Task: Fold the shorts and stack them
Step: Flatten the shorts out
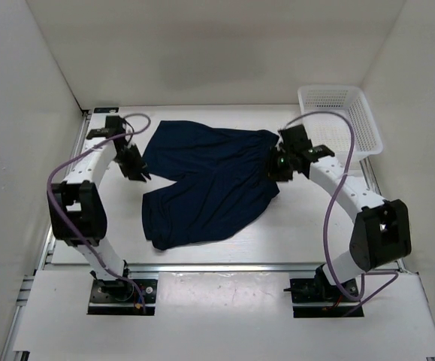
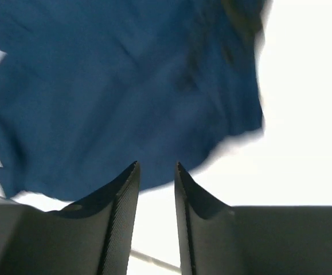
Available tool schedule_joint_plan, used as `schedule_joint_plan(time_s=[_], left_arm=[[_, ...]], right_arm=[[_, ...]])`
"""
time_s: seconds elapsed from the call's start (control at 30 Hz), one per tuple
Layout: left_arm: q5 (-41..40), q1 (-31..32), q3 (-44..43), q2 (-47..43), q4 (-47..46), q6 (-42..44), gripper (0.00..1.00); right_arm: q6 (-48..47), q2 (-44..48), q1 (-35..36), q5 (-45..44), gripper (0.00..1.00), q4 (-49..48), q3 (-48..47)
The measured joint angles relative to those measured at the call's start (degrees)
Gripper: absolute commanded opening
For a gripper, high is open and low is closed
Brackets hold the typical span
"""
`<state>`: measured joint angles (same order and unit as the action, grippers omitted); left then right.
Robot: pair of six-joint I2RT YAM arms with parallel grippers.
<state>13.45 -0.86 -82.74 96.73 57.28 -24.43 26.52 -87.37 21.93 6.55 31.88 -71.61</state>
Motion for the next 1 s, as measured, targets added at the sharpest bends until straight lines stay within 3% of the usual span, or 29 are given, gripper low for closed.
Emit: schedule_joint_plan(time_s=[0.1, 0.33, 0.4, 0.47, 0.5, 0.57, 0.6, 0.7, 0.8, 1.0], left_arm=[[-1.3, 0.3, 6.6, 4.1, -0.7, -0.7, 0.46], [-3.5, 0.3, 7.1, 10.6, -3.0, -1.1, 0.47], [-3.9, 0.3, 5.8, 13.3, -3.8, -1.1, 0.45], [-4.1, 0.3, 5.0, 16.0, -4.7, -1.1, 0.42], [-4.0, 0.3, 4.8, 17.1, -4.8, -1.2, 0.39], [-4.1, 0.2, 4.2, 17.4, -4.4, -1.3, 0.17], [-4.1, 0.3, 4.0, 17.4, -4.6, -1.3, 0.1], [-4.3, 0.3, 4.0, 17.4, -4.9, -1.1, 0.1], [-4.3, 0.3, 4.0, 17.4, -4.9, -1.1, 0.1], [-4.2, -0.1, 4.0, 15.4, -4.7, -0.9, 0.1]], right_arm=[[0.5, 2.1, 0.2, -0.6, 0.45, 1.6, 9.2], [3.1, 6.7, 0.1, -0.8, 0.56, 3.3, 18.5], [3.6, 7.0, -0.1, -0.8, 0.63, 3.2, 19.1], [3.9, 7.0, -0.5, -0.9, 0.69, 3.0, 19.2], [4.1, 7.0, -0.7, -0.8, 0.77, 2.9, 19.3], [4.4, 6.9, -1.1, -0.8, 0.8, 2.6, 19.4], [4.5, 6.7, -1.5, -0.8, 0.8, 2.5, 19.4], [4.6, 4.7, -2.8, 0.4, 0.8, 0.9, 19.7], [5.1, 1.0, -3.5, 2.6, 0.74, -1.3, 19.7], [7.5, -5.9, -3.5, 5.9, 0.53, -6.2, 19.6]])
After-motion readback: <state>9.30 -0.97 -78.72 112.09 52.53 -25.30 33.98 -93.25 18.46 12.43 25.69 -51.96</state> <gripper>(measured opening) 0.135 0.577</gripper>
